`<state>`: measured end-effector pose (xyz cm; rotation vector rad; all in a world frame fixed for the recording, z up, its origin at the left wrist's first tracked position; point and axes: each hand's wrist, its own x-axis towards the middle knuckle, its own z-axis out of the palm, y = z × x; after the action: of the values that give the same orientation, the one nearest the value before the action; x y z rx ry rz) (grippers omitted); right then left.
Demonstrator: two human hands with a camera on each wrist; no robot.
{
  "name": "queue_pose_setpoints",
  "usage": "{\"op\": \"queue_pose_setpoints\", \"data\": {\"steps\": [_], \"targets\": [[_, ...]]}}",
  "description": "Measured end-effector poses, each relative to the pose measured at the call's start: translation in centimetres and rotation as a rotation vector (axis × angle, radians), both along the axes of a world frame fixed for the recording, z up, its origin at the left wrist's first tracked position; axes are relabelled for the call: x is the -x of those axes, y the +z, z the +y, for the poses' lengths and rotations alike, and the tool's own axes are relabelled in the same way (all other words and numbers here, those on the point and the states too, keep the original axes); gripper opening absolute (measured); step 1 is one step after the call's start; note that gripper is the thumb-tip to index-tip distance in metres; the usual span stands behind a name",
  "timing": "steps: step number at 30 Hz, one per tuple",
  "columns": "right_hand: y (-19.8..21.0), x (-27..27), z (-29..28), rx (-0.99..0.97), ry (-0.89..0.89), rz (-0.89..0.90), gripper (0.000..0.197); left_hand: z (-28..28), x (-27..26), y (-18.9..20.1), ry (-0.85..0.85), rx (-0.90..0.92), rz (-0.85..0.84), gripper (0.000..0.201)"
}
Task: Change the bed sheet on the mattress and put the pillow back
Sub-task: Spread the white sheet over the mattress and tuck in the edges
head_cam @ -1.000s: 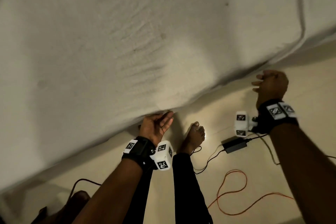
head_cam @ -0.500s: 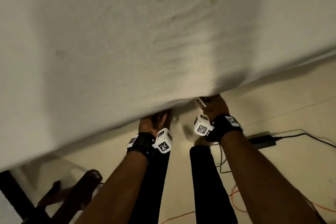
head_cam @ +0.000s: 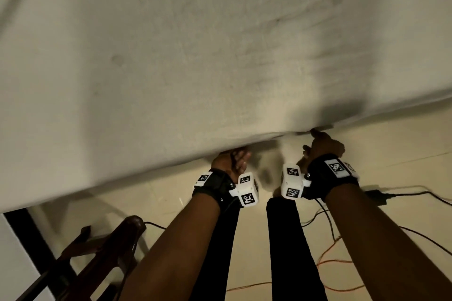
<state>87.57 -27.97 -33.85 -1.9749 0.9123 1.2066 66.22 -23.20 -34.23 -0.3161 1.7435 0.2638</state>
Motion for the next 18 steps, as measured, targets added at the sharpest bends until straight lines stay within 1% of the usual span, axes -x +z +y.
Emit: {"op": "queue_pose_setpoints", "data": {"steps": [2,3,5,6,8,10,11,13,15,18], "targets": [[0.7,0.8,0.0,-0.075,-0.090,0.027,0.047,0.0,-0.1,0.6,0.045,-0.042,0.020,0.025],[1.1,1.3,0.0,-0.135,-0.136,0.040,0.041,-0.1,-0.1,0.5,0.103,-0.065,0.032,0.023],[1.5,2.4,0.2,-0.280,-0.240,0.074,0.021,-0.1,-0.3,0.6,0.241,-0.120,0.060,0.020],[1.5,2.8,0.4,-0.356,-0.300,0.065,0.020,0.0,-0.6,0.5,0.282,-0.142,0.066,0.021],[1.6,3.6,0.6,-0.476,-0.422,0.015,0.021,0.3,-1.4,0.1,0.372,-0.192,0.037,0.030],[1.2,3.6,0.5,-0.548,-0.532,0.036,0.031,0.7,-2.1,0.0,0.445,-0.218,0.005,0.042],[0.8,3.5,0.2,-0.565,-0.561,0.052,0.037,0.7,-2.3,-0.1,0.484,-0.233,-0.022,0.045],[0.3,3.2,0.0,-0.569,-0.592,0.065,0.047,0.3,-2.7,0.1,0.609,-0.281,-0.118,0.040],[0.0,3.0,0.2,-0.596,-0.594,0.091,0.050,-0.5,-2.8,0.4,0.719,-0.324,-0.223,0.039],[0.2,2.3,0.4,-0.617,-0.604,0.121,0.055,-1.0,-2.6,0.3,0.760,-0.335,-0.325,0.045]]}}
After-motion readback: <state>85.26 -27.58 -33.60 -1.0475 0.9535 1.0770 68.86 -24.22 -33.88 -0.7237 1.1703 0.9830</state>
